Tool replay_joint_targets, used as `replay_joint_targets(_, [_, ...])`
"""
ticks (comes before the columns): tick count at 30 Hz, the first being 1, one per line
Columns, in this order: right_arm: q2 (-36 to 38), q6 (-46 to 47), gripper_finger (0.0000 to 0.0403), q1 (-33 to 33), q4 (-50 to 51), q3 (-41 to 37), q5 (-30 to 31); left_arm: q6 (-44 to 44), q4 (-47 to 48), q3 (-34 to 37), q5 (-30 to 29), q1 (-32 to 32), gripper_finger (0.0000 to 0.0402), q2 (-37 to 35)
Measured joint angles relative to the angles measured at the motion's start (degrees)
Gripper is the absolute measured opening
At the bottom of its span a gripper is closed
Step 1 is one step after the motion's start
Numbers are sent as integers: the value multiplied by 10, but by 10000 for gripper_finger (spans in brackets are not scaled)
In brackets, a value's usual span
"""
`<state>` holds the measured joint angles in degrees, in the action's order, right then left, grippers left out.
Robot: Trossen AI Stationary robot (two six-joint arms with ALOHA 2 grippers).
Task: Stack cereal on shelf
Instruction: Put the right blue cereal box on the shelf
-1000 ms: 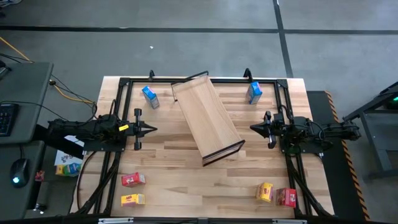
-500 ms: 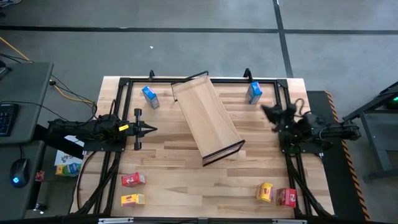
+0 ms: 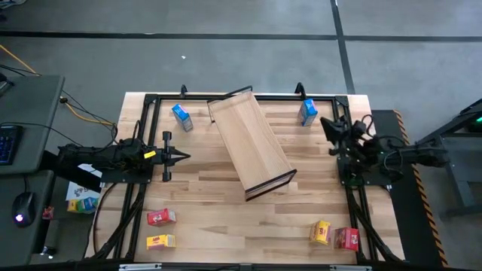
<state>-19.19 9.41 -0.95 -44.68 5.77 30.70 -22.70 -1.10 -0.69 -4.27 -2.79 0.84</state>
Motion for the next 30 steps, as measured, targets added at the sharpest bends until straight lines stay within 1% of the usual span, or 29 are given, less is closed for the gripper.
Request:
replay_joint_targets(4, [-123,-35,0,23,49,81,41,0,0,0,0,0,0,0])
replay_joint_targets(7, [-195,-88,0,39,92,136,71,0,0,0,0,0,0,0])
replay_joint_targets(9, [-233,-97,0,51,113,173,97,0,0,0,0,0,0,0])
replay_joint_targets(12, [-274,-69,1,70,184,224,119,0,0,0,0,0,0,0])
replay_joint_targets(14, [-290,-30,6,86,269,263,119,0,0,0,0,0,0,0])
replay_joint_targets(16, [-303,8,21,105,362,304,119,0,0,0,0,0,0,0])
replay_joint_targets(20, [-330,75,76,143,558,373,126,0,0,0,0,0,0,0])
replay_joint_targets(23, [-348,142,133,172,663,402,150,0,0,0,0,0,0,0])
replay_joint_targets(26, [-365,195,199,214,717,406,150,0,0,0,0,0,0,0])
replay_joint_targets(28, [-378,213,240,244,720,401,121,0,0,0,0,0,0,0])
replay_joint_targets(30, [-395,216,272,276,723,394,81,0,0,0,0,0,0,0])
